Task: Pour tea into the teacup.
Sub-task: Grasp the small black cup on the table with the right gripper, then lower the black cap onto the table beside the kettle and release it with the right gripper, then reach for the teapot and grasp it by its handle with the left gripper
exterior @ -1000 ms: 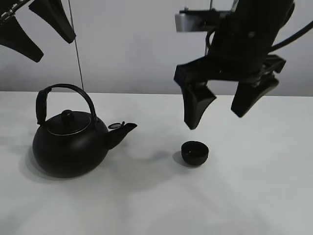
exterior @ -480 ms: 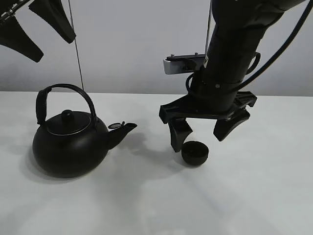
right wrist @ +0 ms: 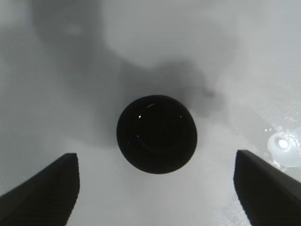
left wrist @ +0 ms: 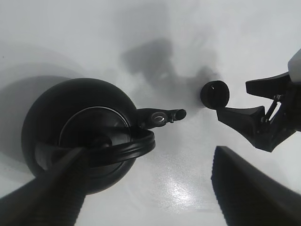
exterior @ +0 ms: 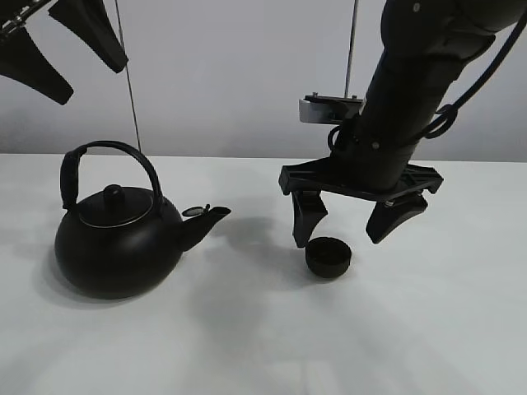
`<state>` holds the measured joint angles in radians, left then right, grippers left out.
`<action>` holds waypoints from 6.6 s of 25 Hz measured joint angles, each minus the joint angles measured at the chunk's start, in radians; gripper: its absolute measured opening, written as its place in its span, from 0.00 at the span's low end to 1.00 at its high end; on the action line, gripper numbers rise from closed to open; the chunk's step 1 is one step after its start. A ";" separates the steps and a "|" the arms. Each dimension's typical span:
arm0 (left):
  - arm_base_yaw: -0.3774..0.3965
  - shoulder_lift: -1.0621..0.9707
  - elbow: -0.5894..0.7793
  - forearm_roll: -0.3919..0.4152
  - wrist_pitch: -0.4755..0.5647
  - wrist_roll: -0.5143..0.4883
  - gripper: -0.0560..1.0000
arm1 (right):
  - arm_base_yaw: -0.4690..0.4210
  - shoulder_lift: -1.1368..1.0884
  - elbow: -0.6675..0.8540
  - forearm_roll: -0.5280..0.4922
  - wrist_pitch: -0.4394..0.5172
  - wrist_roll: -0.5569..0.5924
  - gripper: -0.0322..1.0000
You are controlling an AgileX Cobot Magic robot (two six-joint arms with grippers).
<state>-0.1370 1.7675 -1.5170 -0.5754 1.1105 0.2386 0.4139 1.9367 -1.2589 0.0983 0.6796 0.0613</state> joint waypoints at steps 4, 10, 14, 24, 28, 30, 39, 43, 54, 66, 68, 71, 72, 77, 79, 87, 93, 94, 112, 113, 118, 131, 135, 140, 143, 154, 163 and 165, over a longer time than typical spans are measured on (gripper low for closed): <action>0.000 0.000 0.000 0.000 0.000 0.000 0.55 | 0.003 0.008 0.000 0.013 -0.002 -0.005 0.62; 0.000 0.000 0.000 0.000 0.000 0.000 0.55 | 0.003 0.047 -0.020 0.011 0.009 -0.005 0.62; 0.000 0.000 0.000 0.000 -0.001 0.000 0.55 | 0.003 0.092 -0.103 0.008 0.062 -0.005 0.62; 0.000 0.000 0.000 0.000 -0.002 0.000 0.55 | 0.003 0.168 -0.239 -0.052 0.230 0.021 0.62; 0.000 0.000 0.000 0.000 -0.003 0.000 0.55 | 0.031 0.173 -0.240 -0.116 0.238 0.029 0.62; 0.000 0.000 0.000 0.000 -0.004 0.000 0.55 | 0.054 0.181 -0.240 -0.156 0.238 0.053 0.62; 0.000 0.000 0.000 0.000 -0.005 0.000 0.55 | 0.064 0.214 -0.244 -0.159 0.201 0.081 0.62; 0.000 0.000 0.000 0.000 -0.005 0.000 0.55 | 0.064 0.232 -0.244 -0.138 0.192 0.084 0.61; 0.000 0.000 0.000 0.000 -0.007 0.000 0.55 | 0.064 0.213 -0.250 -0.119 0.201 0.085 0.42; 0.000 0.000 0.000 0.000 -0.007 0.000 0.55 | 0.137 0.107 -0.310 -0.098 0.265 0.027 0.42; 0.000 0.000 0.000 0.000 -0.007 0.000 0.55 | 0.172 0.107 -0.310 -0.098 0.242 0.024 0.42; 0.000 0.000 0.000 0.000 -0.007 0.000 0.55 | 0.204 0.120 -0.310 -0.093 0.215 0.024 0.42; 0.000 0.000 0.000 0.000 -0.007 0.000 0.55 | 0.207 0.129 -0.310 -0.089 0.214 0.024 0.42; 0.000 0.000 0.000 0.000 -0.007 0.000 0.55 | 0.208 0.191 -0.310 -0.086 0.213 0.024 0.42; 0.000 0.000 0.000 0.000 -0.007 0.000 0.55 | 0.208 0.212 -0.310 -0.086 0.212 0.024 0.42; 0.000 0.000 0.000 0.000 -0.007 0.000 0.55 | 0.176 0.221 -0.310 -0.089 0.195 0.043 0.42; 0.000 0.000 0.000 0.000 -0.007 0.000 0.55 | 0.146 0.223 -0.310 -0.089 0.176 0.043 0.42; 0.000 0.000 0.000 0.000 -0.007 0.000 0.55 | 0.146 0.226 -0.310 -0.085 0.166 0.043 0.42; 0.000 0.000 0.000 0.000 -0.007 0.000 0.55 | 0.146 0.273 -0.311 -0.064 0.133 0.043 0.42; 0.000 0.000 0.000 0.000 -0.007 0.000 0.55 | 0.146 0.273 -0.311 -0.062 0.133 0.043 0.42; 0.000 0.000 0.000 0.000 -0.007 0.000 0.55 | 0.146 0.273 -0.311 -0.047 0.129 0.046 0.42; 0.000 0.000 0.000 0.000 -0.007 0.000 0.55 | 0.146 0.273 -0.311 -0.041 0.132 0.046 0.43; 0.000 0.000 0.000 0.000 -0.007 0.000 0.55 | 0.146 0.274 -0.311 -0.041 0.136 0.046 0.45; 0.000 0.000 0.000 0.000 -0.007 0.000 0.55 | 0.146 0.274 -0.311 -0.039 0.137 0.046 0.45; 0.000 0.000 0.000 0.000 -0.007 0.000 0.55 | 0.146 0.267 -0.311 -0.038 0.137 0.046 0.49; 0.000 0.000 0.000 0.000 -0.007 0.000 0.55 | 0.134 0.193 -0.311 -0.039 0.163 0.046 0.51; 0.000 0.000 0.000 0.000 -0.007 0.000 0.55 | 0.043 0.086 -0.311 -0.113 0.190 0.063 0.51; 0.000 0.000 0.000 0.000 -0.007 0.000 0.55 | -0.016 0.048 -0.311 -0.166 0.190 0.073 0.51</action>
<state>-0.1370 1.7675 -1.5170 -0.5754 1.1035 0.2386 0.3980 1.9848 -1.5699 -0.0680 0.8697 0.1340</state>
